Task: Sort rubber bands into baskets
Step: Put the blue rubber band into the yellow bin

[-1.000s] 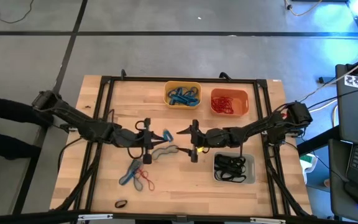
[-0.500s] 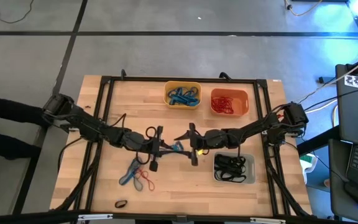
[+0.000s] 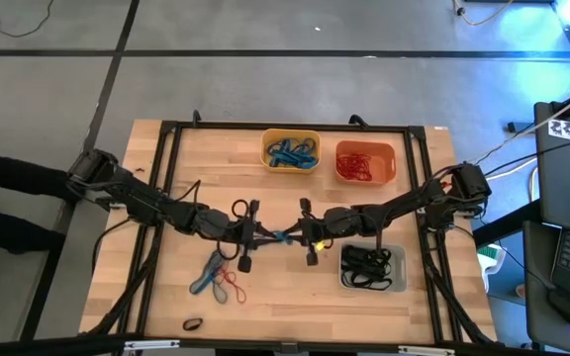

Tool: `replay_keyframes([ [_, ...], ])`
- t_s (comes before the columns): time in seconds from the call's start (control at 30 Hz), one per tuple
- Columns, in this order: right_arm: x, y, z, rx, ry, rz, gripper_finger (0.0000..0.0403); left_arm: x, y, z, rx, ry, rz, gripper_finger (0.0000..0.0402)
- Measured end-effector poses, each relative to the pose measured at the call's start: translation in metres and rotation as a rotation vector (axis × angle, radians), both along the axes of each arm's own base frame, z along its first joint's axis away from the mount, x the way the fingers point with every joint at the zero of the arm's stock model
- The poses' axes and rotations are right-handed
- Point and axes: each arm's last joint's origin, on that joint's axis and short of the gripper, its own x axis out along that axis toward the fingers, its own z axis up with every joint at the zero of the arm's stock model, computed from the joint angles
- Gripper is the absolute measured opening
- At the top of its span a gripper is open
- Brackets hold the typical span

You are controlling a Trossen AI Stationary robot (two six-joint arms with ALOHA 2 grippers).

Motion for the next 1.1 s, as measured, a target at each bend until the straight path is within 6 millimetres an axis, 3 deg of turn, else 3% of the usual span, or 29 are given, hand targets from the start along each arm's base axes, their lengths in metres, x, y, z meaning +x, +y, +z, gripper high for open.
replay_keyframes([
  [0.2, 0.000, -0.001, 0.000, -0.015, -0.007, -0.024, 0.0006, 0.001, 0.004, 0.000, -0.087, 0.002, 0.031, 0.0066],
  [0.37, 0.000, -0.003, 0.001, -0.050, -0.011, -0.083, 0.0020, 0.001, 0.004, 0.000, -0.080, 0.002, 0.031, 0.0137],
  [0.5, 0.000, -0.004, 0.000, -0.074, -0.002, -0.112, 0.0015, -0.002, 0.002, 0.001, -0.031, 0.022, 0.017, 0.0170],
  [0.87, -0.002, -0.010, 0.005, -0.361, -0.006, -0.283, 0.0016, -0.032, 0.008, 0.003, -0.005, 0.270, 0.027, 0.0180],
  [1.1, 0.004, -0.042, 0.026, -0.555, 0.001, -0.478, 0.0018, -0.040, 0.013, -0.002, -0.014, 0.365, 0.117, 0.0180],
])
